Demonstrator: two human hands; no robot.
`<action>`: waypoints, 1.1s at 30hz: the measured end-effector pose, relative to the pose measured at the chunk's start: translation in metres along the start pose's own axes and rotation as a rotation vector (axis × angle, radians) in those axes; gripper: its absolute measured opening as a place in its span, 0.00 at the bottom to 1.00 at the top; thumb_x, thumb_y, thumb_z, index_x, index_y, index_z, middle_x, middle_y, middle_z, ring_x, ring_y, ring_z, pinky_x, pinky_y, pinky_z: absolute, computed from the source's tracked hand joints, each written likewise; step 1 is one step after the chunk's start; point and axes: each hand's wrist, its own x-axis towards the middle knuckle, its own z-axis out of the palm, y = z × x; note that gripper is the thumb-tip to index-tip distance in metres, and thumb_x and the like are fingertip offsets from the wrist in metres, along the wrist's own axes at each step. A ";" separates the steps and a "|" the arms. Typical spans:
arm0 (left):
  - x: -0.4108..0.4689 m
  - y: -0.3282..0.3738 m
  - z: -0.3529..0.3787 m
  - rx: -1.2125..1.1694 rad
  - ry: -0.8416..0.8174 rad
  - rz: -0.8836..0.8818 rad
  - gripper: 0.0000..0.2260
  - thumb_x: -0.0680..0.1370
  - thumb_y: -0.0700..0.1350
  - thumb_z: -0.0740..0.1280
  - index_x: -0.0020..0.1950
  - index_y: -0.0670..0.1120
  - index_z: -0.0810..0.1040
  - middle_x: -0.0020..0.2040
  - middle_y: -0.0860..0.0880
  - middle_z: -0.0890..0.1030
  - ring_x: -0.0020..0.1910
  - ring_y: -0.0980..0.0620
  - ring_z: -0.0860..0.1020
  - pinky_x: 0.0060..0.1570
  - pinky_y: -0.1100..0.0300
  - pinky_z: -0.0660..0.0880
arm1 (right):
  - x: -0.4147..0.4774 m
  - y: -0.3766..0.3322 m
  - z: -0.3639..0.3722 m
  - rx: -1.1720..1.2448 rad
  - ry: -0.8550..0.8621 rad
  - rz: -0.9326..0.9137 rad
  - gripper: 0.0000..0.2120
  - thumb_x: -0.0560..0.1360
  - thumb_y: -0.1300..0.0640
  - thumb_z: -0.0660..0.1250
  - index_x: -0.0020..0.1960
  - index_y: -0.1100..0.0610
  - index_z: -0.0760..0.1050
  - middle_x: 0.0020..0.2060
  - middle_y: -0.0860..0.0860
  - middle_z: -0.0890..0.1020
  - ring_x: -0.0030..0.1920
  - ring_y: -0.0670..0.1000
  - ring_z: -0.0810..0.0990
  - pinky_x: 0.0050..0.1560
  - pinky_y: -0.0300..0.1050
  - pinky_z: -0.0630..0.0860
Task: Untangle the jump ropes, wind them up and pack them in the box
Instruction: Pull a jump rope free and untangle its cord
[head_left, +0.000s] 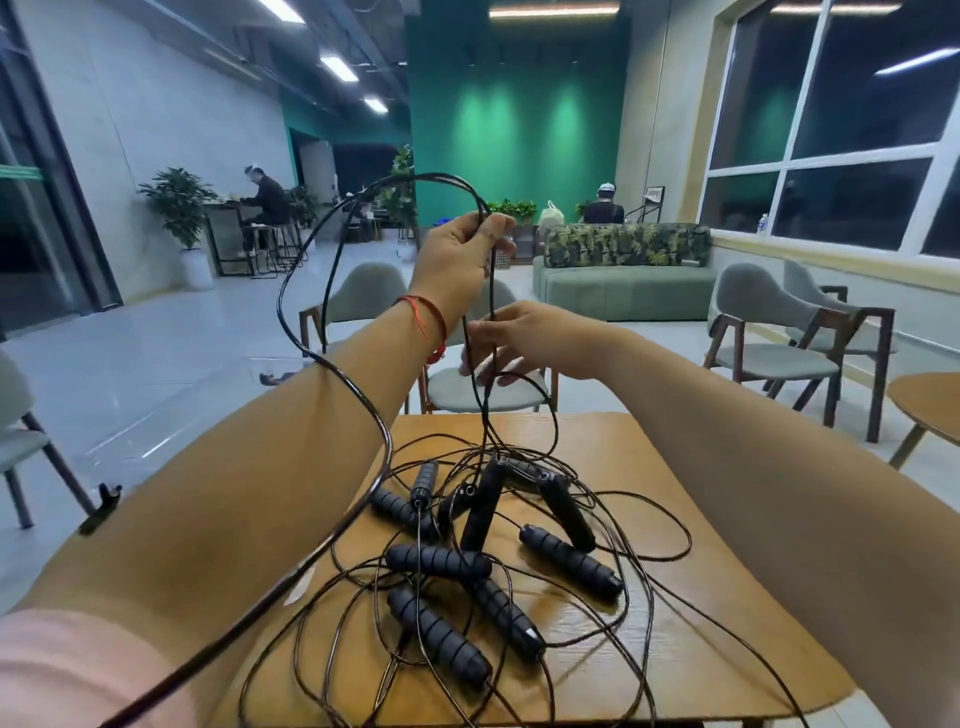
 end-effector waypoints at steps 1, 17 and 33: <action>0.000 -0.001 -0.002 0.004 0.004 -0.006 0.13 0.87 0.50 0.64 0.63 0.46 0.85 0.52 0.47 0.88 0.36 0.67 0.78 0.46 0.62 0.75 | -0.001 -0.004 0.001 0.019 -0.009 0.005 0.16 0.88 0.48 0.61 0.62 0.60 0.80 0.54 0.54 0.89 0.55 0.59 0.88 0.57 0.55 0.83; -0.085 -0.078 -0.023 -0.183 -0.697 -0.321 0.16 0.84 0.47 0.61 0.71 0.47 0.78 0.66 0.46 0.83 0.66 0.44 0.81 0.58 0.43 0.81 | 0.029 -0.046 -0.028 0.319 0.471 -0.242 0.13 0.90 0.56 0.53 0.48 0.55 0.68 0.33 0.48 0.69 0.29 0.44 0.67 0.27 0.35 0.66; -0.089 -0.108 0.001 0.486 -0.559 0.068 0.13 0.82 0.37 0.68 0.59 0.55 0.77 0.54 0.52 0.83 0.54 0.53 0.83 0.57 0.48 0.83 | 0.039 -0.042 -0.023 0.357 0.536 -0.234 0.13 0.90 0.57 0.53 0.49 0.58 0.69 0.32 0.49 0.69 0.30 0.46 0.67 0.22 0.33 0.63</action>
